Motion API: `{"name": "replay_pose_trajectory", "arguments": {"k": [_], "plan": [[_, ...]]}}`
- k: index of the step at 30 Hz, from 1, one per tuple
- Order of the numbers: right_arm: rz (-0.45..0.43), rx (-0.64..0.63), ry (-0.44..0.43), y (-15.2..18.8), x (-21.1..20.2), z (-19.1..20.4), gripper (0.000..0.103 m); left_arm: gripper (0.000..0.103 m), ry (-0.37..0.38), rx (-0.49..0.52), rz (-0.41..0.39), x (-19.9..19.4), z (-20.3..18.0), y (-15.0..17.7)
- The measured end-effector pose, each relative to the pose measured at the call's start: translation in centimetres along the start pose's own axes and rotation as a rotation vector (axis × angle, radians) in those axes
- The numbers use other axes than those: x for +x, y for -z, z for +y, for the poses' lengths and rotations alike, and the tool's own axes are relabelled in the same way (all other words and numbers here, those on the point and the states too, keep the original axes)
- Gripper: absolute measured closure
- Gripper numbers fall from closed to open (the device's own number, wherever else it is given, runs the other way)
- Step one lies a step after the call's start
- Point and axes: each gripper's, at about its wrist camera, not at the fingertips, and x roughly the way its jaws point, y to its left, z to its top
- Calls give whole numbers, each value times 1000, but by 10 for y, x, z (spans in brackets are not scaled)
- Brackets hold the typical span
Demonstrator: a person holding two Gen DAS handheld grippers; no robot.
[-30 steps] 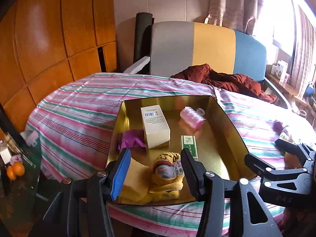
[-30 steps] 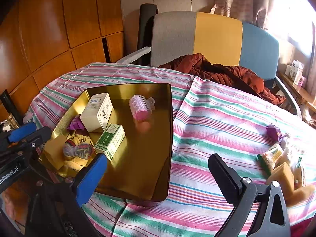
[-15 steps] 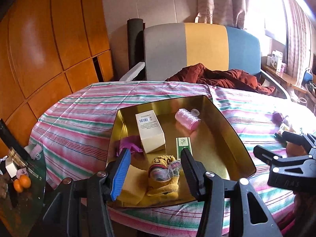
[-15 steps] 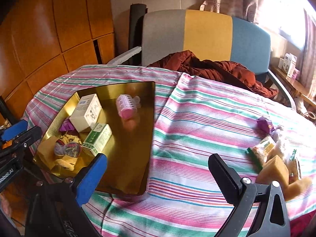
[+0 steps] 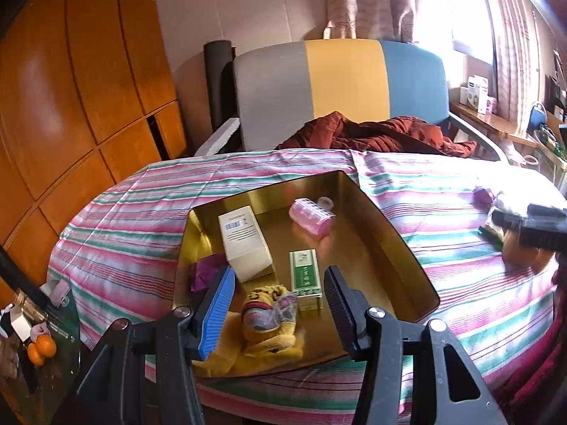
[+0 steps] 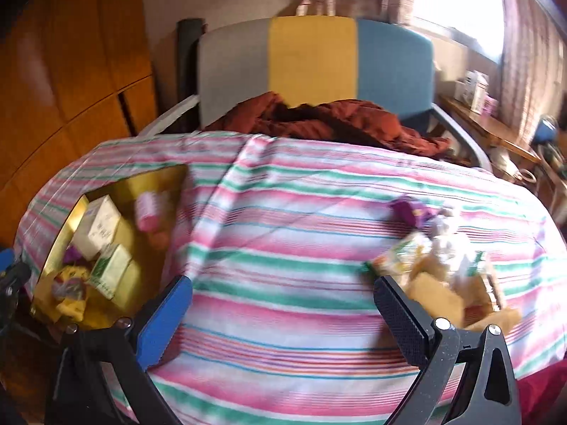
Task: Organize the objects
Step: 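Move both grippers to the pile and grasp the yellow sponge with the left gripper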
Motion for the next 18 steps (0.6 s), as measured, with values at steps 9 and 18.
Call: {"name": "replay_pose_trajectory", "arguments": {"k": [9,18], "plan": [[-69,126,181,-22,-18,-103,0,48,117,77,-3,1,-33,-9],[-97,439,311,-1,-22,-212,0,36,363,190,60,11,-107,-25]]}}
